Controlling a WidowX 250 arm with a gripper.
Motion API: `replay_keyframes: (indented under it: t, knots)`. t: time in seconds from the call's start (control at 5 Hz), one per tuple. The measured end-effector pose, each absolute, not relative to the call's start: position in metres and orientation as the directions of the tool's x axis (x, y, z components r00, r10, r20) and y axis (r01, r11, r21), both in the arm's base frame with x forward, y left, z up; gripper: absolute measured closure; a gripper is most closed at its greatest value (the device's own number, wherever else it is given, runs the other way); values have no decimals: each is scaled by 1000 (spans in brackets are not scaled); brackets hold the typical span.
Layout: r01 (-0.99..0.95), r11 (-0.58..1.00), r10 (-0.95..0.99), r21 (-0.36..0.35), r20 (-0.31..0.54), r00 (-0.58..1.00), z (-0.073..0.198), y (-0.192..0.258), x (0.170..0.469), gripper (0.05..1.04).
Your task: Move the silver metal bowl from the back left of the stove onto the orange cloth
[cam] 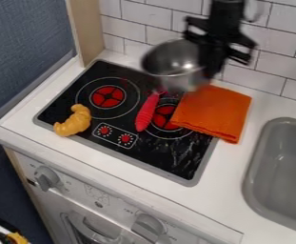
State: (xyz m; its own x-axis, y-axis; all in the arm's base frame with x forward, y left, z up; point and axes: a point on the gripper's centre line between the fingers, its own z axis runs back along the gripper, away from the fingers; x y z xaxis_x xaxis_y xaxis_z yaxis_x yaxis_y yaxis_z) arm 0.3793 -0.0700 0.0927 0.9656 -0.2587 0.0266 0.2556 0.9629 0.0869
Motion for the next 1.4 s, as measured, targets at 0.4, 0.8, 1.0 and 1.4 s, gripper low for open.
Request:
replay_keyframes:
  t: [0.4,0.8,1.0,1.4]
  knots:
    - [352,926,-352,134,-27,936,76,-110,372,1007]
    - [338,927,-333,162,-62,941,67,-104,371,1007]
    - [324,931,-319,169,-57,946,69,-97,375,1007]
    - [326,928,-315,178,-87,945,55,-92,374,1007]
